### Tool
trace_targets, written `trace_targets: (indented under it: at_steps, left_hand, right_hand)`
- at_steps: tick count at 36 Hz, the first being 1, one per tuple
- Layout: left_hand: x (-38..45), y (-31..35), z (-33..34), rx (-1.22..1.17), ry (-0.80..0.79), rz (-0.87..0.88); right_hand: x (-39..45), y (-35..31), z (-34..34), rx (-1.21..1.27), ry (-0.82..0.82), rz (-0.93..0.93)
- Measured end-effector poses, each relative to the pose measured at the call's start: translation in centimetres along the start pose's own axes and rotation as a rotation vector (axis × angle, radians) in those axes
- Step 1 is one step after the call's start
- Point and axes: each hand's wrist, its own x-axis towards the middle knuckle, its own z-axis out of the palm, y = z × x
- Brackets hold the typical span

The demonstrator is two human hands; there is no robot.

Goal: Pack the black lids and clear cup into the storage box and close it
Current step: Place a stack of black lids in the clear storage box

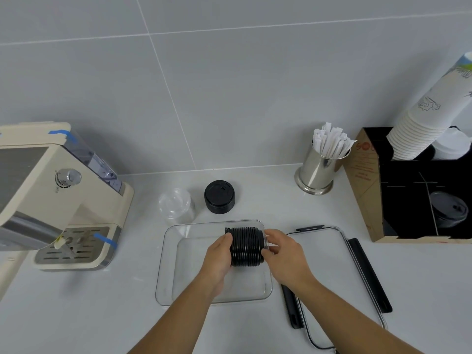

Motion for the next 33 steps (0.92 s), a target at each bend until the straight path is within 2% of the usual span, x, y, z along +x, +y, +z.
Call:
trace_targets:
  at_steps: [9,15,28,33]
  left_hand:
    - [0.2,-0.2,-0.2,-0.016,0.008,-0.03]
    - [0.0,-0.1,-0.2,-0.023,0.003,-0.008]
    - [-0.2,-0.5,-1.1,0.043,-0.102,0.1]
    - [0.1,-0.7,-1.4,0.028,-0.13,0.117]
  right_hand:
    - [0.4,0.4,0.1,0.003,0.016,0.023]
    - [0.3,0.2,0.1,0.01,-0.015,-0.028]
    - [1.1,0.6,0.5,-0.331,-0.076,-0.297]
    - [1.0,1.3,1.1,-0.493,-0.035,-0.426]
